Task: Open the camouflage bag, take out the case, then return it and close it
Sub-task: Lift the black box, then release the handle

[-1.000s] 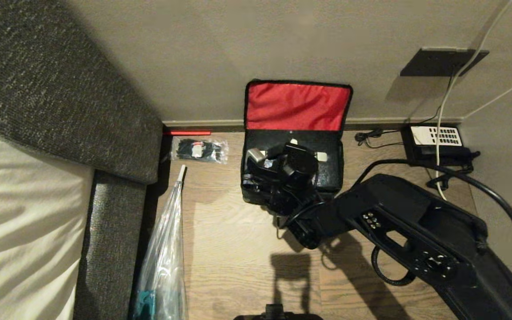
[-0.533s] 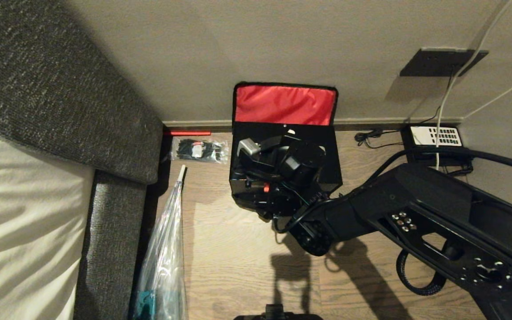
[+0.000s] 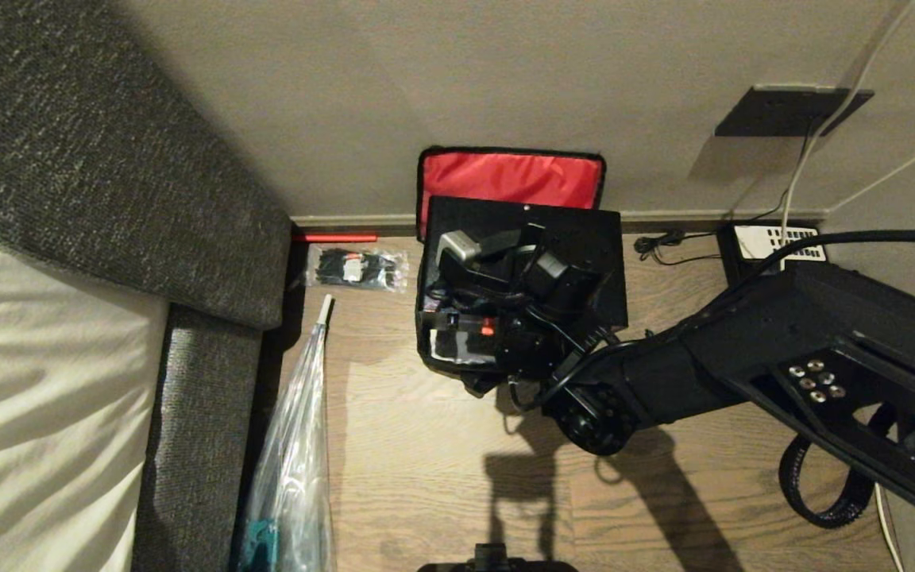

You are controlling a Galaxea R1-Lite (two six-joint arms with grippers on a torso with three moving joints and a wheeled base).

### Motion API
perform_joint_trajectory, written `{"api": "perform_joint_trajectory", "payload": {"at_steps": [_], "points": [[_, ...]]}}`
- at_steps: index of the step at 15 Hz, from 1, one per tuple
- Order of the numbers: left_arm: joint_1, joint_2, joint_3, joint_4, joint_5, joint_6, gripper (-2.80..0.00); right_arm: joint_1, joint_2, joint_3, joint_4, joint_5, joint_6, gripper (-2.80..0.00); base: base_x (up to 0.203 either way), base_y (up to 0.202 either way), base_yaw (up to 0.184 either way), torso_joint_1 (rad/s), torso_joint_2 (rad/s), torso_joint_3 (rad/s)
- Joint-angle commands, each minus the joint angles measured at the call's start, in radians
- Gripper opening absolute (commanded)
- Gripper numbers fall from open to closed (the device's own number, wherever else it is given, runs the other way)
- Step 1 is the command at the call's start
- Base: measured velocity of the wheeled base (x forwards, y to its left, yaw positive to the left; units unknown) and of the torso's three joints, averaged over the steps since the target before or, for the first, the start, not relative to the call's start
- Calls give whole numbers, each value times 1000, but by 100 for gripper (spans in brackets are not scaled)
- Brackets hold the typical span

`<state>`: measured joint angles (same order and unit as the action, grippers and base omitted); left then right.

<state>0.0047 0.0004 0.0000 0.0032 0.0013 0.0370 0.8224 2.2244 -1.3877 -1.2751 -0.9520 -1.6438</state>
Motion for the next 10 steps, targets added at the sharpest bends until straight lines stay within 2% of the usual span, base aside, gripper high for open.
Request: {"api": "perform_joint_trajectory", "payload": {"at_steps": [1,6,10], "points": [[0,-2,2,0,0,0,-280,13,-118,44,16,-19,-10,-280,0,0,0,0,0,0],[1,-2,3,0,0,0,-280,-6,-326,255,68,-52,-6,-280,0,0,0,0,0,0],[1,-2,2,0,0,0,-280,-112,-475,462,76,-58,14,-280,0,0,0,0,0,0]]}}
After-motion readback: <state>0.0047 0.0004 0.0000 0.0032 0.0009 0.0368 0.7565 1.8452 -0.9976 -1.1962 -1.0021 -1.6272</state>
